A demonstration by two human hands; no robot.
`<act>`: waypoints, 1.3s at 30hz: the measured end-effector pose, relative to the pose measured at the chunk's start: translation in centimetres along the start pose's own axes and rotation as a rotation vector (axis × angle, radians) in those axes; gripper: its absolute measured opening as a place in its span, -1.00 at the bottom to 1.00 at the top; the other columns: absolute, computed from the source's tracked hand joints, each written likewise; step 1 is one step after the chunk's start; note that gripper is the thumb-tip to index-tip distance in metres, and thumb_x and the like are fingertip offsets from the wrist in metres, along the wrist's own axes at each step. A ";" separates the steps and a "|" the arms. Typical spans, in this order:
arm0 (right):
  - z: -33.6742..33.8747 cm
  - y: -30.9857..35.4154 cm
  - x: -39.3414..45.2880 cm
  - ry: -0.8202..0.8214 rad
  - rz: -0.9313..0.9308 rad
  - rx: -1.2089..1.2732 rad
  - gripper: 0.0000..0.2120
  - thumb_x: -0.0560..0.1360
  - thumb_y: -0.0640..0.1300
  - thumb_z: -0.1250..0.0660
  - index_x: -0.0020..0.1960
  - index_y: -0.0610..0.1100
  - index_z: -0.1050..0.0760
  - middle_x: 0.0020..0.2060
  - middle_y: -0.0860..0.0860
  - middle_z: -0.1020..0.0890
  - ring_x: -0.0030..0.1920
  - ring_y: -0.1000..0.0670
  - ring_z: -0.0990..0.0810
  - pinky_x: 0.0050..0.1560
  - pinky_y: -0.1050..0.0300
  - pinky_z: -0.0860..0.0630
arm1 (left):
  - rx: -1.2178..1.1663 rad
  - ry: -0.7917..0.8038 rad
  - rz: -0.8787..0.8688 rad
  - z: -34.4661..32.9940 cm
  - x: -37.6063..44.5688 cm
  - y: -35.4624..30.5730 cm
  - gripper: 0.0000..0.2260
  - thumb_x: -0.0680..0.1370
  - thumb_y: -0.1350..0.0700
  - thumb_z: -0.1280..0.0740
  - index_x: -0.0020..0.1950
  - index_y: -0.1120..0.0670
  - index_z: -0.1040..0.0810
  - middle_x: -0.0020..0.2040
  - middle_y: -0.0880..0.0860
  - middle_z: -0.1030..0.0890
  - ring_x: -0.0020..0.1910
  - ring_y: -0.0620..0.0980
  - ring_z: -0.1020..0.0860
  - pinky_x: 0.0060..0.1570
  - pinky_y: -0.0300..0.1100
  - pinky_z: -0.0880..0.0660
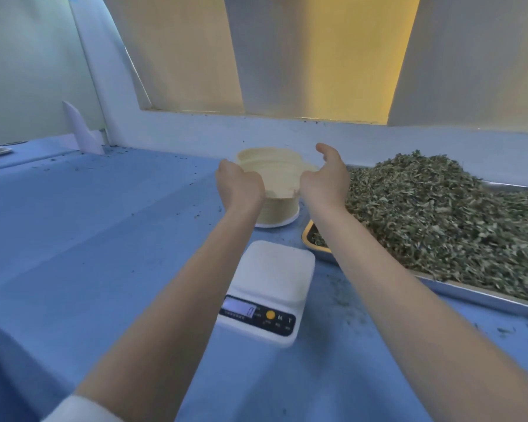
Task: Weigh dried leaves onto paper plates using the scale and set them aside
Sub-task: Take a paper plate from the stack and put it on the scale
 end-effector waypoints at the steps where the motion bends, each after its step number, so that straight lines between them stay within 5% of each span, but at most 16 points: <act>1: 0.4 -0.1 -1.1 -0.008 0.018 -0.009 -0.43 0.48 -0.42 -0.15 0.43 -0.06 -0.29 0.41 -0.03 -0.34 0.32 -0.06 -0.41 0.04 0.12 -0.42 | -0.002 -0.007 -0.001 0.5 -0.9 0.3 -0.73 0.49 0.36 -0.04 0.15 0.25 -0.36 0.11 0.18 -0.43 0.13 0.19 -0.47 -0.15 -0.10 -0.37; 4: 1.5 -1.4 -4.4 -0.025 0.030 -0.019 -0.44 0.43 -0.43 -0.14 0.39 -0.09 -0.35 0.33 -0.04 -0.41 0.31 -0.05 -0.40 0.21 0.08 -0.40 | -0.006 0.013 -0.009 1.3 -3.3 2.5 -0.84 0.46 0.37 -0.04 -0.10 0.17 -0.34 -0.11 0.11 -0.40 -0.10 0.17 -0.42 -0.32 -0.10 -0.37; 6: 1.6 -3.0 -6.4 -0.011 0.008 -0.047 -0.44 0.40 -0.44 -0.15 0.36 -0.12 -0.38 0.29 -0.07 -0.44 0.27 -0.07 -0.42 0.26 0.06 -0.38 | -0.001 0.049 0.028 1.4 -4.8 4.6 -0.81 0.47 0.37 -0.05 0.00 0.20 -0.36 -0.05 0.10 -0.40 -0.12 0.13 -0.38 -0.40 -0.19 -0.27; 9: 1.3 -5.8 -8.6 0.035 -0.029 -0.129 -0.44 0.39 -0.45 -0.18 0.36 -0.14 -0.38 0.28 -0.08 -0.45 0.29 -0.05 -0.39 0.25 0.19 -0.27 | 0.069 0.130 0.107 1.3 -6.3 8.2 -0.52 0.51 0.35 -0.05 0.44 0.16 -0.23 0.31 0.11 -0.39 0.14 0.13 -0.46 -0.05 -0.08 -0.45; 12: 0.8 -8.0 -9.4 0.092 -0.063 -0.175 -0.47 0.43 -0.44 -0.19 0.35 -0.10 -0.39 0.31 -0.03 -0.44 0.32 -0.01 -0.38 0.17 0.32 -0.23 | 0.154 0.231 0.151 0.9 -6.7 10.6 -0.50 0.55 0.28 -0.06 0.51 0.11 -0.14 0.42 0.09 -0.34 0.33 0.13 -0.37 0.23 -0.05 -0.34; 20: 0.1 -9.7 -9.4 0.176 -0.022 -0.271 -0.54 0.48 -0.39 -0.19 0.32 -0.09 -0.41 0.32 0.00 -0.42 0.32 0.04 -0.37 -0.08 0.58 -0.16 | 0.181 0.297 0.127 0.6 -5.8 11.8 -0.51 0.56 0.26 -0.05 0.50 0.07 -0.17 0.45 0.03 -0.32 0.35 0.08 -0.35 0.26 -0.06 -0.30; 26: 0.3 -8.5 -9.5 0.182 0.087 -0.347 -0.61 0.47 -0.33 -0.23 0.26 -0.11 -0.45 0.24 0.00 -0.49 0.32 -0.02 -0.36 0.30 0.17 -0.24 | 0.196 0.228 0.128 1.5 -4.8 11.9 -0.56 0.55 0.17 -0.15 0.44 0.06 -0.28 0.42 0.05 -0.33 0.33 0.08 -0.37 0.24 -0.04 -0.36; 32: 0.9 -7.4 -9.3 0.197 0.118 -0.307 -0.70 0.44 -0.28 -0.25 0.12 -0.04 -0.53 0.16 -0.01 -0.51 0.26 -0.02 -0.38 0.28 0.11 -0.29 | 0.183 0.111 -0.034 2.2 -4.8 9.5 -0.84 0.51 0.16 -0.21 0.08 0.06 -0.45 0.07 -0.01 -0.49 0.07 0.00 -0.47 -0.13 -0.17 -0.36; 35: 1.0 -6.6 -9.3 0.238 0.133 -0.286 -0.74 0.44 -0.26 -0.26 0.05 0.01 -0.55 0.10 0.04 -0.48 0.15 0.06 -0.43 0.15 0.22 -0.32 | 0.103 0.252 -0.047 1.6 -5.4 8.0 -0.95 0.51 0.13 -0.23 -0.07 0.00 -0.47 -0.16 -0.11 -0.51 -0.19 -0.17 -0.46 -0.29 -0.24 -0.33; 39: 1.9 -6.1 -10.4 0.320 0.176 -0.255 -0.75 0.44 -0.24 -0.28 -0.09 0.12 -0.53 -0.02 0.12 -0.50 -0.13 0.24 -0.46 -0.16 0.51 -0.29 | 0.019 0.472 -0.050 1.8 -6.7 6.9 -0.90 0.51 0.12 -0.29 -0.20 0.03 -0.55 -0.29 -0.08 -0.59 -0.31 -0.10 -0.51 -0.31 -0.24 -0.38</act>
Point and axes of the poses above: each hand's wrist, its own x-axis towards the middle knuckle, its own z-axis out of the back of the hand, y = z × x, the point moved 5 cm from there along x, towards the middle knuckle
